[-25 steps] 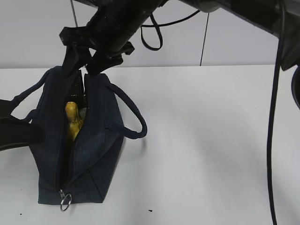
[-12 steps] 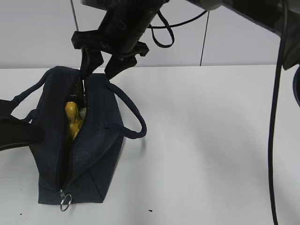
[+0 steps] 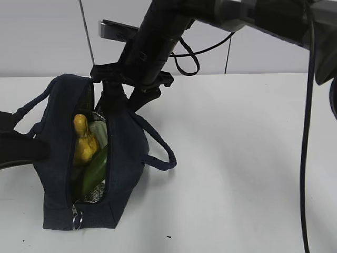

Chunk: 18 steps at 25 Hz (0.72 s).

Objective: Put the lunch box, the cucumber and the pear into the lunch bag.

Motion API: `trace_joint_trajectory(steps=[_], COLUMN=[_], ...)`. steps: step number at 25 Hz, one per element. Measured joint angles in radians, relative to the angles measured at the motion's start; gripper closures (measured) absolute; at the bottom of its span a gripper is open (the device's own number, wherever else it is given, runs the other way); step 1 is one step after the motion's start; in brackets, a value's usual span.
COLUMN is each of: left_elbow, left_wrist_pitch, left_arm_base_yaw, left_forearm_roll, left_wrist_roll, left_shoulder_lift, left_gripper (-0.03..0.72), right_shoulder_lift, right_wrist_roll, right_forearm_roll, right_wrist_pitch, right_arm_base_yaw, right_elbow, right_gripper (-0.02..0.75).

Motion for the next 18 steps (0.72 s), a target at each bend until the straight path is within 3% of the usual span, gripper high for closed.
trace_joint_trajectory(steps=[3,7,8,13,18], left_elbow=[0.0,0.0,0.0,0.0,0.0], left_wrist_pitch=[-0.009,-0.017,-0.018,-0.026,-0.078], left_arm_base_yaw=[0.0,0.0,0.0,-0.025,-0.131], left_forearm_roll=[0.0,-0.002,-0.002,-0.032,-0.131], left_wrist_roll=[0.0,0.0,0.0,0.005,0.071], left_shoulder_lift=[0.0,0.0,0.0,0.0,0.002], left_gripper=[0.702,0.702,0.702,0.702,0.703], right_shoulder_lift=[0.0,0.0,0.0,-0.002,-0.042], right_wrist_roll=[0.0,-0.033,-0.043,-0.063,-0.071], right_forearm_roll=[-0.001,-0.028,-0.037,-0.112,-0.228], right_wrist_pitch=[0.0,0.0,0.0,0.0,0.004], right_arm_base_yaw=[0.0,0.0,0.0,0.0,0.0], right_elbow=[0.002,0.004,0.004,0.004,0.006], right_gripper=[0.334,0.641,0.678,0.707,0.708])
